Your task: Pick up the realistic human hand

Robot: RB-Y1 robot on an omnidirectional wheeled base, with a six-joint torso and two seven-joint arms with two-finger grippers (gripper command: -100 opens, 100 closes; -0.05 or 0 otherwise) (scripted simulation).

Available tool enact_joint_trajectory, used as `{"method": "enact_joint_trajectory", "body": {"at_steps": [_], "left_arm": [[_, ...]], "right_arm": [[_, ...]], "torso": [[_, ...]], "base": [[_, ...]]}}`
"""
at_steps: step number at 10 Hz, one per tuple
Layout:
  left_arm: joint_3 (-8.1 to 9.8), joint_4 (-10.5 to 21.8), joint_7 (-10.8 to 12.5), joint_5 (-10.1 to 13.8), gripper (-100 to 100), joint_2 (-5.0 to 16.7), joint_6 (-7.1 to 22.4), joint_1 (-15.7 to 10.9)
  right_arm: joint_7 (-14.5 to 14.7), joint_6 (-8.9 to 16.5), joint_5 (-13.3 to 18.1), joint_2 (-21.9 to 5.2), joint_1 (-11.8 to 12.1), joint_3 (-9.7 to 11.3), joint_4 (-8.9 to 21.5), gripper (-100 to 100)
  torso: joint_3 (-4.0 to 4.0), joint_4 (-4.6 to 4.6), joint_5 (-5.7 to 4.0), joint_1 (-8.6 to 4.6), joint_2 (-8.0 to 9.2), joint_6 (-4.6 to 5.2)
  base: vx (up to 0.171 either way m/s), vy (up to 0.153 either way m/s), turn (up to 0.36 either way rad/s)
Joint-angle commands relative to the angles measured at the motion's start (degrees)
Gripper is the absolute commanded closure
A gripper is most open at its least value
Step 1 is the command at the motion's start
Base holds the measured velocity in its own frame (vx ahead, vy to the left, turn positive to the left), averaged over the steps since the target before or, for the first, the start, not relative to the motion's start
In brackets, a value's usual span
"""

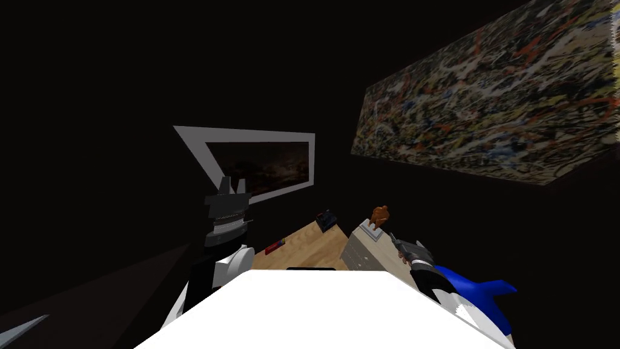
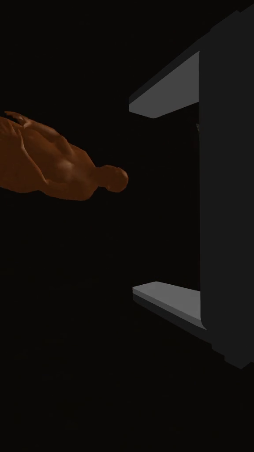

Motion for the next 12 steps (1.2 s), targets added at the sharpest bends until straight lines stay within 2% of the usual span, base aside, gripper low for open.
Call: {"method": "enact_joint_trajectory", "body": {"at_steps": [1, 2, 3, 4, 5, 6, 7, 8, 10, 12], "left_arm": [[0.0, 0.0, 0.0, 0.0, 0, 0.0, 0.0, 0.0], [0.0, 0.0, 0.0, 0.0, 0, 0.0, 0.0, 0.0], [0.0, 0.0, 0.0, 0.0, 0, 0.0, 0.0, 0.0], [0.0, 0.0, 0.0, 0.0, 0, 0.0, 0.0, 0.0], [0.0, 0.0, 0.0, 0.0, 0, 0.0, 0.0, 0.0], [0.0, 0.0, 0.0, 0.0, 0, 0.0, 0.0, 0.0], [0.0, 0.0, 0.0, 0.0, 0, 0.0, 0.0, 0.0], [0.0, 0.0, 0.0, 0.0, 0, 0.0, 0.0, 0.0], [0.0, 0.0, 0.0, 0.0, 0, 0.0, 0.0, 0.0], [0.01, 0.0, 0.0, 0.0, 0, 0.0, 0.0, 0.0]], "right_arm": [[1.2, 2.1, 2.9, -0.6, 0.9, 0.0, 2.0, -100], [1.2, 2.1, 4.0, -0.6, 0.9, 0.0, 2.0, -100], [2.8, 3.2, 6.0, -0.5, 1.3, -0.5, 4.1, -100], [2.8, 3.2, 7.1, -0.5, 1.3, -0.5, 4.1, -100], [4.3, 4.2, 9.0, -0.3, 1.7, -0.9, 6.1, -100], [4.3, 4.2, 10.2, -0.3, 1.7, -0.9, 6.2, -100], [5.8, 5.2, 12.4, -0.1, 2.2, -1.3, 8.2, -100], [5.8, 5.2, 13.1, -0.1, 2.2, -1.3, 8.2, -100], [8.6, 7.0, 17.5, 0.5, 3.1, -1.8, 12.0, -100], [8.6, 7.0, 18.7, 0.5, 3.1, -1.8, 12.0, -100]], "torso": [[0.0, 0.0, 0.0, 0.0, 0.0, 0.0], [0.0, 0.0, -0.01, 0.0, 0.0, -0.04], [0.0, 0.0, 0.0, -0.01, -0.01, -0.01], [0.0, 0.0, -0.01, -0.03, -0.01, -0.04], [-0.02, -0.01, -0.01, -0.03, -0.03, 0.0], [-0.03, -0.01, -0.02, -0.04, -0.06, -0.03], [-0.04, -0.01, -0.01, -0.04, -0.07, -0.01], [-0.03, -0.01, -0.01, -0.06, -0.06, -0.03], [-0.05, -0.02, -0.02, -0.06, -0.1, -0.02], [-0.05, -0.02, -0.04, -0.14, -0.09, 0.0]], "base": [[-0.012, -0.021, 0.194], [-0.011, -0.025, 0.141], [-0.009, -0.03, 0.252], [-0.003, -0.033, 0.107], [0.004, -0.036, 0.206], [0.001, -0.031, 0.121], [0.0, -0.036, 0.202], [0.003, -0.037, 0.113], [0.009, -0.052, 0.232], [0.003, -0.043, 0.053]]}}
